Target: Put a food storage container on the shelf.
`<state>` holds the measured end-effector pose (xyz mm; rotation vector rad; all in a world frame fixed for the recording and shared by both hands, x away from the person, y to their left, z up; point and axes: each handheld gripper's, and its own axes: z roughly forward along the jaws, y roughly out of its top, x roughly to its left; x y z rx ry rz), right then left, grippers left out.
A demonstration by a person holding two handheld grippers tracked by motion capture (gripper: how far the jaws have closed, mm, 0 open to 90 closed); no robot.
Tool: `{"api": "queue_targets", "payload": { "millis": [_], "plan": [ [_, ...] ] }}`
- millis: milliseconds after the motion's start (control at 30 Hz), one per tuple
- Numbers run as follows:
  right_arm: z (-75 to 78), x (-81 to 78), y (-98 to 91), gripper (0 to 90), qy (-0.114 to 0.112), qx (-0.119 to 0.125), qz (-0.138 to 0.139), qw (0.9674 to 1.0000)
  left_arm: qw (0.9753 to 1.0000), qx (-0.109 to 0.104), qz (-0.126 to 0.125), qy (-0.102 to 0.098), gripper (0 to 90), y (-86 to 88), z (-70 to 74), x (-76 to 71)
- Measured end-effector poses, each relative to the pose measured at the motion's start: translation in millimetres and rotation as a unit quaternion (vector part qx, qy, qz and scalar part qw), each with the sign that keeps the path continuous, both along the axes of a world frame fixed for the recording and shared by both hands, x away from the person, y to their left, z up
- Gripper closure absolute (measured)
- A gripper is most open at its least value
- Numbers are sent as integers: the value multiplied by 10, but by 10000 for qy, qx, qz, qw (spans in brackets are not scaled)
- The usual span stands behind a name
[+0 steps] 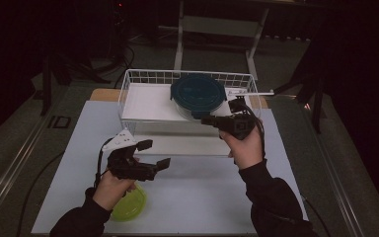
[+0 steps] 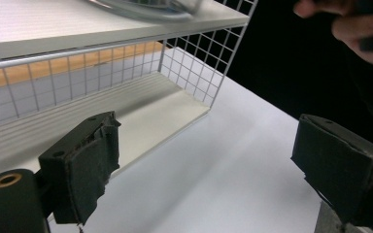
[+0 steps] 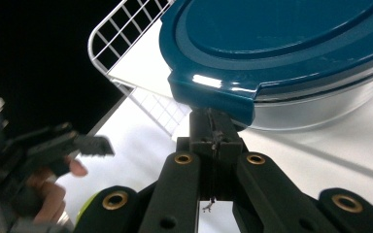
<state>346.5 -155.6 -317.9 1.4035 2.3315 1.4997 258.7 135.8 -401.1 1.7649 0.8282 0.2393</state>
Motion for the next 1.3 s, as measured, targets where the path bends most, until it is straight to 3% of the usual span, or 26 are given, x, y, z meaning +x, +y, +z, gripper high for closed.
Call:
{"api": "queue_targets", "payload": {
  "millis": [367,633,833,1067,1300],
  "plan": [
    [-36,164,41,899,84,-126,-168,9997,9999,-131,-17,72,83,-16,-139,-22],
    [-46,228,57,899,174,-50,-194,9996,9999,-142,11,73,83,9,-155,-20],
    [-45,214,79,896,116,-74,-171,9998,9998,-162,7,85,81,22,-154,-26],
    [-47,100,39,792,-83,-152,-42,9998,9999,-150,69,26,78,83,-113,-32],
    [-80,-63,-67,603,-371,-241,28,9990,9999,-149,34,-31,77,115,-76,-74]
  ]
}}
